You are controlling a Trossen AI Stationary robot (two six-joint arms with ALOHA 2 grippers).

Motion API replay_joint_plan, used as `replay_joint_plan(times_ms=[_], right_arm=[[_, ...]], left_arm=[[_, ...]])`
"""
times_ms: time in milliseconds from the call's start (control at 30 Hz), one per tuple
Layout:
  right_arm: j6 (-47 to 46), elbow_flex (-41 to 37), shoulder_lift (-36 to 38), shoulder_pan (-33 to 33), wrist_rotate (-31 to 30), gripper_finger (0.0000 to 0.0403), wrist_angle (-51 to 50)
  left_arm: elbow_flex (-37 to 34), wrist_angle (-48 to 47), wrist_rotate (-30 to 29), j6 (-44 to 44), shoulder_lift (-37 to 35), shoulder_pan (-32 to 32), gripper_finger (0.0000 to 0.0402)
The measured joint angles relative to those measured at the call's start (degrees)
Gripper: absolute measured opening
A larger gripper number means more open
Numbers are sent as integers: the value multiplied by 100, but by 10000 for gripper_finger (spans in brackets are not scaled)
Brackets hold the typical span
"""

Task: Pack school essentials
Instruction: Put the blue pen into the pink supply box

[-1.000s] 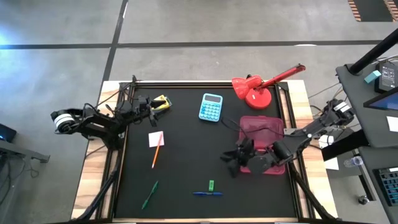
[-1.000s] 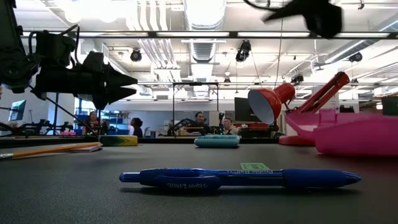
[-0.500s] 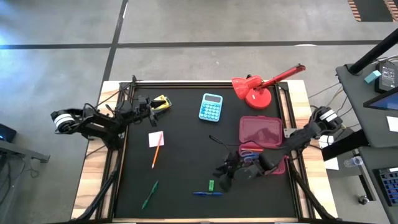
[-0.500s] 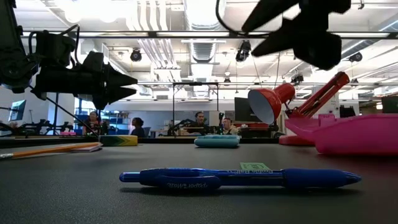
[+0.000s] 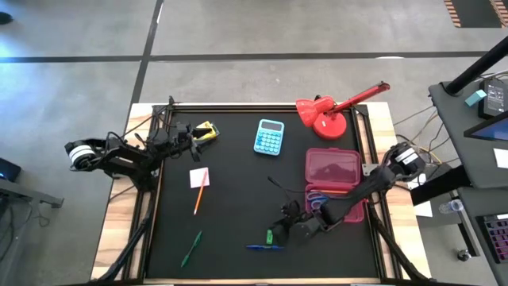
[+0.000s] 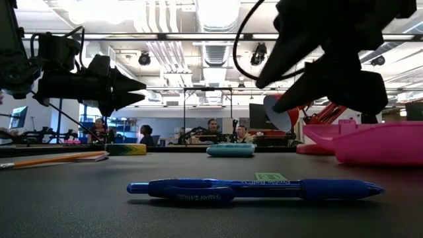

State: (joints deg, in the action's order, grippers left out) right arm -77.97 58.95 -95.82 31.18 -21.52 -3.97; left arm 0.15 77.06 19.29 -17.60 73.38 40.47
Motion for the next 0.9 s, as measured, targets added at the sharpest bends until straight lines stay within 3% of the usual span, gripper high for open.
replay_joint_plan(times_ms=[200, 467, 667, 900], right_arm=[[638, 1015, -600, 4, 115, 139, -420], [1335, 2895, -1404, -7, 464, 139, -3596], [1648, 3142, -1676, 20, 1469, 134, -3728], [1765, 3242, -1781, 59, 1746, 129, -3673]], left_arm=[[0, 0, -2, 0, 0, 2, 235], [1, 0, -1, 1, -2, 1, 235], [-1, 0, -2, 1, 0, 2, 235], [-1, 0, -2, 0, -1, 2, 235]])
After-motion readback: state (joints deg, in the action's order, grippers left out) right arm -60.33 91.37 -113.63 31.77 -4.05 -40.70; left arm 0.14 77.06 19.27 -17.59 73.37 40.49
